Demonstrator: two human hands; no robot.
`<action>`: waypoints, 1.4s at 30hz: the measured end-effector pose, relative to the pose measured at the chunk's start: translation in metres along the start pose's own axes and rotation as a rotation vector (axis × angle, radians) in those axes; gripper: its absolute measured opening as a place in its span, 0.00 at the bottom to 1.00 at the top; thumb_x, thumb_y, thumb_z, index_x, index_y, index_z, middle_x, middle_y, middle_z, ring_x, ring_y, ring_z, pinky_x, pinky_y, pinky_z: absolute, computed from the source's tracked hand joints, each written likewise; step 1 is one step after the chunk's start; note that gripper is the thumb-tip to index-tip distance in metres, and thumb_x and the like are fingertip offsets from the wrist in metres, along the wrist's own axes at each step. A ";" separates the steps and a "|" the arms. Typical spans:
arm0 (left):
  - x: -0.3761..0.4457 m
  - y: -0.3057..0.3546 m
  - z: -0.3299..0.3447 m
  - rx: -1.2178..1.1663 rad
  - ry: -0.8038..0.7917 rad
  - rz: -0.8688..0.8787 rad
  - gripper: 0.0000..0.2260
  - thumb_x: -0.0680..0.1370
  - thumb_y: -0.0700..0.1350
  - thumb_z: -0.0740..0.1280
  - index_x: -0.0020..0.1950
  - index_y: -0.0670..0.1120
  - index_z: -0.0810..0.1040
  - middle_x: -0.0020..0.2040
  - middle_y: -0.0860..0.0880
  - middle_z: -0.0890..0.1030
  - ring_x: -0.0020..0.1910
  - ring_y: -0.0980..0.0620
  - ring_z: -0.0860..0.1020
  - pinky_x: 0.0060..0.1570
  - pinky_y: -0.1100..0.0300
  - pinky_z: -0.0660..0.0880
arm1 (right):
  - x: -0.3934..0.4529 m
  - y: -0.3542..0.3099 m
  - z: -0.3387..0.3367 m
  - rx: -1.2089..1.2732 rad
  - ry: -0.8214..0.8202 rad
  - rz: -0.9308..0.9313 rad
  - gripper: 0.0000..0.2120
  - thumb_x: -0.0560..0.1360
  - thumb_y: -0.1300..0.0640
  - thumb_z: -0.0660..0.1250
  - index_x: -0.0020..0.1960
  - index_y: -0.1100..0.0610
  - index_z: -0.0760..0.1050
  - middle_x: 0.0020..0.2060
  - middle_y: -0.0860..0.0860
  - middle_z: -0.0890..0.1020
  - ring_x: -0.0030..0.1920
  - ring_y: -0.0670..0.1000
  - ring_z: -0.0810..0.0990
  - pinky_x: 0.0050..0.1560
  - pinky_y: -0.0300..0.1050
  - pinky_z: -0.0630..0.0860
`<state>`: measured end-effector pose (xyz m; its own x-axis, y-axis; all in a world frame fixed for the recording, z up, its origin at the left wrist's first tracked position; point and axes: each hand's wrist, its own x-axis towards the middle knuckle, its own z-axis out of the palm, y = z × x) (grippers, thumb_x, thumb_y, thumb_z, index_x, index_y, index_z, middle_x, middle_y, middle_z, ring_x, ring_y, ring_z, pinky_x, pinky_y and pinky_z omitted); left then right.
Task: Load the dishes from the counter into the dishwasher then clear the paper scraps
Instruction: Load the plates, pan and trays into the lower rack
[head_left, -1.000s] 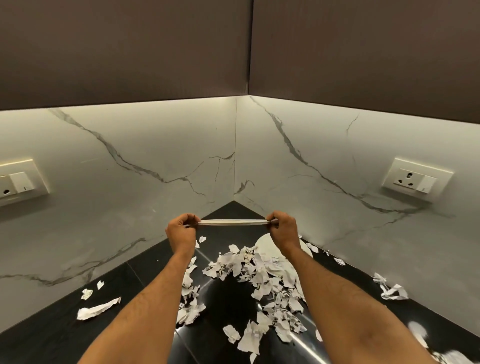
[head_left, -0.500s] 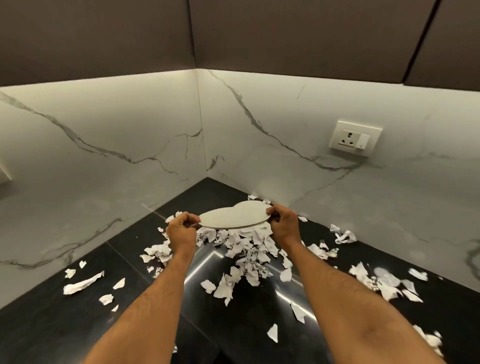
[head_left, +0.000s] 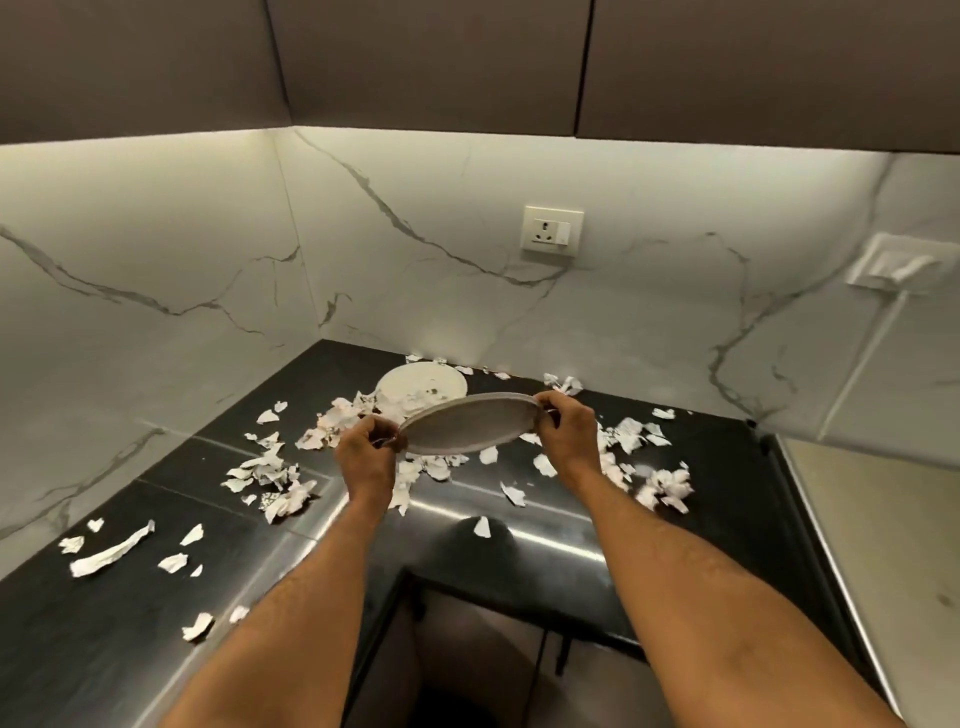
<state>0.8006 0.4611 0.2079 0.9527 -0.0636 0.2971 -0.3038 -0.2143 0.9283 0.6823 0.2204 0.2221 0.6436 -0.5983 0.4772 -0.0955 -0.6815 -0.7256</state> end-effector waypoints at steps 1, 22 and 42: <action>-0.012 0.002 -0.001 -0.011 -0.014 -0.005 0.16 0.67 0.26 0.75 0.40 0.48 0.81 0.37 0.52 0.83 0.38 0.53 0.83 0.43 0.57 0.82 | -0.014 -0.001 -0.010 -0.012 0.012 0.011 0.12 0.75 0.67 0.69 0.52 0.55 0.85 0.45 0.51 0.87 0.45 0.51 0.84 0.47 0.42 0.78; -0.340 0.030 0.099 0.074 -0.443 -0.079 0.13 0.71 0.29 0.74 0.42 0.48 0.81 0.39 0.52 0.82 0.40 0.56 0.81 0.45 0.63 0.80 | -0.328 0.109 -0.274 -0.126 0.038 0.468 0.03 0.77 0.58 0.73 0.49 0.53 0.84 0.39 0.44 0.84 0.43 0.42 0.82 0.45 0.40 0.80; -0.734 -0.025 0.334 0.242 -0.973 0.044 0.12 0.74 0.29 0.68 0.48 0.45 0.84 0.43 0.53 0.83 0.46 0.55 0.80 0.55 0.66 0.75 | -0.662 0.349 -0.494 -0.336 0.028 0.934 0.05 0.77 0.54 0.73 0.47 0.55 0.81 0.34 0.48 0.81 0.35 0.48 0.77 0.38 0.44 0.71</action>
<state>0.1108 0.1876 -0.1081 0.5630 -0.8224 -0.0821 -0.4328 -0.3780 0.8184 -0.1521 0.1706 -0.1021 0.1828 -0.9627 -0.1996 -0.7680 -0.0131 -0.6404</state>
